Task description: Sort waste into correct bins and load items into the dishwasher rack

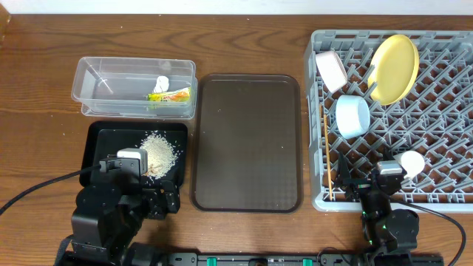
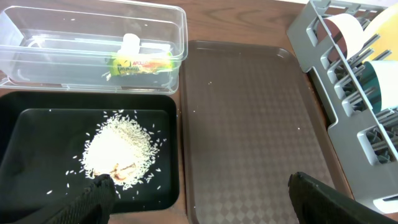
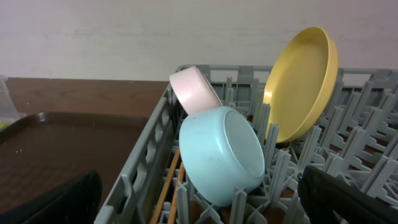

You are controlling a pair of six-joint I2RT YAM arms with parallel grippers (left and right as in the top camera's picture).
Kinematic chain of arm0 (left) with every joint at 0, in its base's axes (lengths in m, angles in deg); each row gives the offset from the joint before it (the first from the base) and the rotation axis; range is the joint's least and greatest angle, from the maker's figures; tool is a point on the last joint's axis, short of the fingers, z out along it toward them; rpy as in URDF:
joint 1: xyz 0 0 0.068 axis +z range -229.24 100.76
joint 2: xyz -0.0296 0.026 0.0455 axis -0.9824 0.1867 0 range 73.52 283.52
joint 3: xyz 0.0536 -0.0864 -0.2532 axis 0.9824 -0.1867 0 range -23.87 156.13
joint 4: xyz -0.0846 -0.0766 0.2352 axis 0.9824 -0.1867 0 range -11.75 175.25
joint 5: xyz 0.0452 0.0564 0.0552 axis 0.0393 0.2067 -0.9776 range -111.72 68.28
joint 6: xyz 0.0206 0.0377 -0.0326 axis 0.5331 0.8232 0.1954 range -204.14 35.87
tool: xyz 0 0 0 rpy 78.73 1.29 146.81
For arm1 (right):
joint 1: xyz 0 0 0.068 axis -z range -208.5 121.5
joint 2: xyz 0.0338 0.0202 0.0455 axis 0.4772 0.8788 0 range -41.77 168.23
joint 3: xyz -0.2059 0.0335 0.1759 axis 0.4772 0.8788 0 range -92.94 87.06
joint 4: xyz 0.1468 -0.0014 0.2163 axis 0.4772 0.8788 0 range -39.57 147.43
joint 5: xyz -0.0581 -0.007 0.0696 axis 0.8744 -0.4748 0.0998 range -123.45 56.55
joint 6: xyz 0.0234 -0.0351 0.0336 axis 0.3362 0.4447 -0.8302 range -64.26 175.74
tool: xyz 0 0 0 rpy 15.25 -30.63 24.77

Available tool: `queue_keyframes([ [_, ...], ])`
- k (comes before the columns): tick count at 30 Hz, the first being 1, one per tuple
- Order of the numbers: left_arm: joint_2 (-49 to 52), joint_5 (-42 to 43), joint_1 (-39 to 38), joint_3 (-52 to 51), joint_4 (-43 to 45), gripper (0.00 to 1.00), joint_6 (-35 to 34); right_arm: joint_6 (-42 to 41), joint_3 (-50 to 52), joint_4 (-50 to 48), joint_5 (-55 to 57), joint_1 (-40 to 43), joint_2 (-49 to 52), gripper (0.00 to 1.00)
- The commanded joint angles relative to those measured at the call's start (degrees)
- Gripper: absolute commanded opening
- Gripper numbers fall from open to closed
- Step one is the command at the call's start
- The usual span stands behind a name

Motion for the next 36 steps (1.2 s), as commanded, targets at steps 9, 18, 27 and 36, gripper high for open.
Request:
queue_keyframes([
  [9,-0.26,-0.07,-0.13,-0.28,0.09,0.92,0.83,0.87,0.04,0.17,-0.87,0.31,-0.33,0.99],
  [18,-0.26,-0.07,-0.13,-0.28,0.09,0.92,0.81,0.87,0.04,0.17,-0.87,0.31,-0.33,0.99],
  [27,-1.57,-3.98,1.40,-3.76,0.13,0.92,1.05,0.87,0.04,0.17,-0.87,0.31,-0.33,0.99],
  [36,-13.73,-3.50,5.18,-23.87,19.08,0.92,1.01,0.87,0.04,0.17,-0.87,0.31,-0.33,0.99],
])
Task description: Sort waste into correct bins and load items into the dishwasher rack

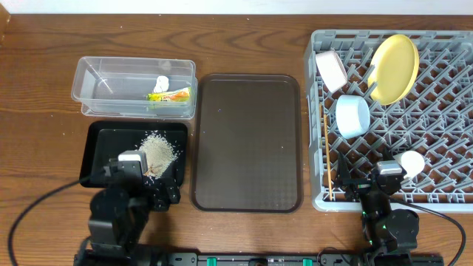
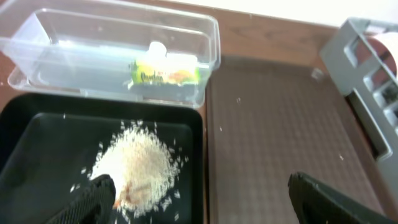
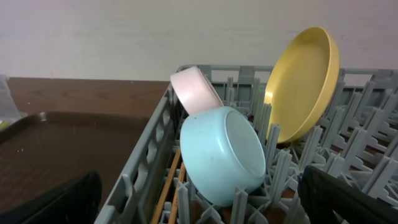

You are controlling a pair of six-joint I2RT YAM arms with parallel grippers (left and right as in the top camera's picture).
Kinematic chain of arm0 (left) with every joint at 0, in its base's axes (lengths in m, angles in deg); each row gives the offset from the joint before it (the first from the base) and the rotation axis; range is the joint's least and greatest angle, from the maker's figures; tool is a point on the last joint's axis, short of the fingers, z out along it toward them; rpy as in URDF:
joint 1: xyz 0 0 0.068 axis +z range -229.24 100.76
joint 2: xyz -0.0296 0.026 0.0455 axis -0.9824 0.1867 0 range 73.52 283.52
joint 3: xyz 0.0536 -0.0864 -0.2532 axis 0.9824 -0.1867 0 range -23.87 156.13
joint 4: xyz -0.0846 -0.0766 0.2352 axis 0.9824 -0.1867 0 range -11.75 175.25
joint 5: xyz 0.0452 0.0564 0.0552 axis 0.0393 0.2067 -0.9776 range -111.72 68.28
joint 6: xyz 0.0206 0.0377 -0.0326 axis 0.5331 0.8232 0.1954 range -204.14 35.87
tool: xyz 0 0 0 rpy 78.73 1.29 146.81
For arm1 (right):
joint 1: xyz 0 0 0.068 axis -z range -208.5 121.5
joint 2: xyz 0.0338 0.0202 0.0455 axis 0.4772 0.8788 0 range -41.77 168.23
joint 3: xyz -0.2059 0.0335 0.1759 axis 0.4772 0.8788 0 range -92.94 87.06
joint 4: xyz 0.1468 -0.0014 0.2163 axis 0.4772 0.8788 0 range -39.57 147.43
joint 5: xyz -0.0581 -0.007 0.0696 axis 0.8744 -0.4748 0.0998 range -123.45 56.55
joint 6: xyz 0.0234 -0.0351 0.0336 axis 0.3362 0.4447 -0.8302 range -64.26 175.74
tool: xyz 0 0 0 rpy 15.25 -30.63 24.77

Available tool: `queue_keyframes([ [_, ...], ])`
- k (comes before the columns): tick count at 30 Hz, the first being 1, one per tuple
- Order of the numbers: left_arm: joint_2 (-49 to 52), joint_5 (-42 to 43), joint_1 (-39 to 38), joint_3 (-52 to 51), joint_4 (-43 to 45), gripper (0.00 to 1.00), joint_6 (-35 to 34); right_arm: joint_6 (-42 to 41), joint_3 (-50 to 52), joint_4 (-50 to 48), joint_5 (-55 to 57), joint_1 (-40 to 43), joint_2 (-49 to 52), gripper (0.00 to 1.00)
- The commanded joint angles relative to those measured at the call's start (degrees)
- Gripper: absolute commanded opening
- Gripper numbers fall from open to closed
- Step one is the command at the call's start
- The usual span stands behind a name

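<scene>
A pile of rice (image 1: 159, 150) (image 2: 137, 165) lies in the black tray (image 1: 96, 140). The clear bin (image 1: 111, 81) (image 2: 74, 62) holds a yellow-green wrapper (image 1: 171, 94) (image 2: 165, 73) and a white cap. In the grey rack (image 1: 443, 111) stand a pink cup (image 1: 330, 70) (image 3: 196, 90), a blue bowl (image 1: 352, 116) (image 3: 224, 155), a yellow plate (image 1: 394, 68) (image 3: 305, 81) and chopsticks (image 1: 326, 148). My left gripper (image 1: 140, 181) (image 2: 199, 205) is open over the black tray's near right corner, holding nothing. At the rack's near left corner my right gripper (image 1: 369, 193) (image 3: 199, 205) is open and holds nothing.
The brown serving tray (image 1: 247, 140) (image 2: 273, 137) lies bare between the black tray and the rack. A white rounded item (image 1: 411, 161) sits in the rack's near part, right beside the right wrist. Both arms stand at the table's near edge.
My left gripper has shifted slightly back toward the near edge, and its view is now blurred, with the bin lower and further right. It stays open. The right arm has not moved.
</scene>
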Motion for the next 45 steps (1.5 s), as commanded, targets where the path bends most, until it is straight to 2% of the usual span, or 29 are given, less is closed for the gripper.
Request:
queue_keyframes([
  [1,-5.68,-0.61,1.42,-7.43,5.64,0.92,0.94,0.87,0.07,0.20,-0.66,0.31,-0.33,0.99],
  [12,-17.73,-0.68,3.32,-25.05,28.76,0.92,0.98,0.85,0.07,0.20,-0.66,0.31,-0.33,0.99],
  [18,-17.66,-1.03,3.32,-30.93,40.46,0.92,2.34,0.87,0.07,0.20,-0.66,0.31,-0.33,0.99],
  [25,-17.66,-1.07,3.32,-31.52,33.44,0.92,2.49,0.85,0.07,0.20,-0.66,0.31,-0.33,0.99],
  [45,-17.53,-1.05,3.30,-31.52,33.57,0.92,2.49,0.87,0.07,0.20,-0.66,0.31,-0.33,0.99],
])
